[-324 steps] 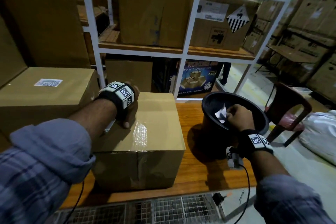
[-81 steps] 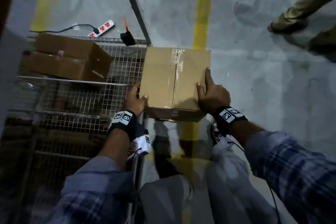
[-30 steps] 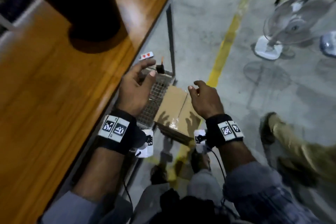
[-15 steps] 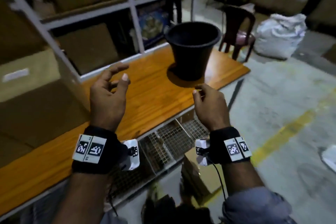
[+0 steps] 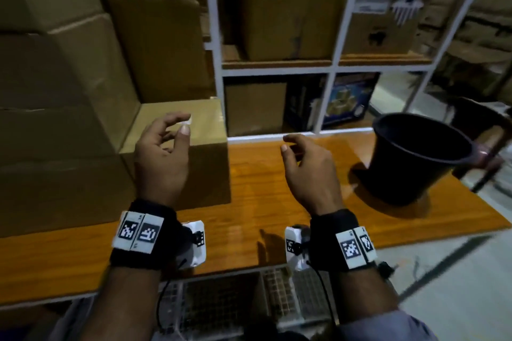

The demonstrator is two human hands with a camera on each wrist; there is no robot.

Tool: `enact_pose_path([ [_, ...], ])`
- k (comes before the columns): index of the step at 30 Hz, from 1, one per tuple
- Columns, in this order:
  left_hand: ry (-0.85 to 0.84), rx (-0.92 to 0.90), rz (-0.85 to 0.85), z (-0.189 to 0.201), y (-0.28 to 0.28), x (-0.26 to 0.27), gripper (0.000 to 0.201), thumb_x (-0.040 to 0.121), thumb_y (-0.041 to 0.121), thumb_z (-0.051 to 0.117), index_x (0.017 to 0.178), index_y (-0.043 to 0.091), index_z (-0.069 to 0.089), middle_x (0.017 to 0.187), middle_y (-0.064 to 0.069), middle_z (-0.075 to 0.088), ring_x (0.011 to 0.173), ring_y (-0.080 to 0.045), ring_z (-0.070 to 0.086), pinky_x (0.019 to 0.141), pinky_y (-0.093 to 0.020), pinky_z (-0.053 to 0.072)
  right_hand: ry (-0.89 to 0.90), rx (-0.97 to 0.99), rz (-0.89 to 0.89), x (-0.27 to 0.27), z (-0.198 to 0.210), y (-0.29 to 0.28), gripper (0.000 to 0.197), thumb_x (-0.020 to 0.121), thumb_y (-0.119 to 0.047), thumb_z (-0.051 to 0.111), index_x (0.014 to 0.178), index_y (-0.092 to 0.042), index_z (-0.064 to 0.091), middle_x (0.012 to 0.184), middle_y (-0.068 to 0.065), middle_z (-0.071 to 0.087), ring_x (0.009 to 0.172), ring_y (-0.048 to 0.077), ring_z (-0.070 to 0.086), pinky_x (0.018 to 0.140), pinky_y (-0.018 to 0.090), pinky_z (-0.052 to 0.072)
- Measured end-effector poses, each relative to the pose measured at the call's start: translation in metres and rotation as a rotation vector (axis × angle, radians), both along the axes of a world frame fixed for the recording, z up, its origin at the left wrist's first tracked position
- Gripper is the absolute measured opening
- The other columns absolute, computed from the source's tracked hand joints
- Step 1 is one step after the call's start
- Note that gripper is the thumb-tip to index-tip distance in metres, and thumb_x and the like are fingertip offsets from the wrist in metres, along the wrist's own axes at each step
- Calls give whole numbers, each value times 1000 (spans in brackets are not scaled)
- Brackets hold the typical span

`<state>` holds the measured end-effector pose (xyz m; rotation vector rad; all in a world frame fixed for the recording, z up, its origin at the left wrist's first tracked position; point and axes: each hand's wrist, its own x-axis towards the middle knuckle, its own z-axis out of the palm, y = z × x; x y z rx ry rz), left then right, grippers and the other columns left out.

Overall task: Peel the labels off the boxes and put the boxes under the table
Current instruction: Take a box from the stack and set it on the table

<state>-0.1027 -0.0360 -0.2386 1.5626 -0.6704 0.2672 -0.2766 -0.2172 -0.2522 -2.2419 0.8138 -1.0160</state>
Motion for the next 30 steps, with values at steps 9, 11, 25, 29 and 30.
enact_pose_path([
  [9, 165, 197, 98, -50, 7, 110, 28, 100, 24, 65, 121, 42, 68, 136, 15, 57, 120, -8, 54, 88, -25, 52, 84, 40, 102, 124, -18, 11, 38, 106, -41, 55, 138, -21, 63, 115, 0, 73, 103, 15, 66, 86, 40, 58],
  [11, 166, 279, 89, -60, 6, 127, 28, 97, 35, 65, 121, 49, 65, 139, 13, 56, 128, -16, 54, 97, -45, 56, 173, 23, 116, 144, -27, 8, 43, 105, -44, 55, 144, -25, 56, 121, -1, 71, 110, 17, 65, 90, 42, 58],
  [25, 158, 749, 374, -85, -31, 131, 59, 99, 60, 51, 154, 41, 43, 173, 6, 9, 158, -26, -12, 121, -64, -1, 425, -29, 138, 195, -52, -17, 57, 98, -66, 55, 146, -37, 58, 124, -9, 74, 98, 12, 69, 77, 36, 61],
  [29, 121, 747, 457, -79, -39, 131, 51, 100, 61, 47, 146, 39, 52, 167, 4, 28, 157, -27, 5, 118, -70, -3, 368, -8, 101, 193, -52, -29, 54, 92, -72, 59, 132, -37, 70, 114, -14, 77, 92, 6, 69, 74, 35, 61],
  [30, 129, 732, 461, -77, -39, 132, 49, 101, 61, 47, 143, 37, 55, 164, 3, 33, 155, -28, 10, 117, -71, 0, 351, 0, 104, 193, -52, -31, 52, 92, -71, 60, 128, -36, 73, 112, -15, 77, 91, 4, 69, 75, 35, 62],
])
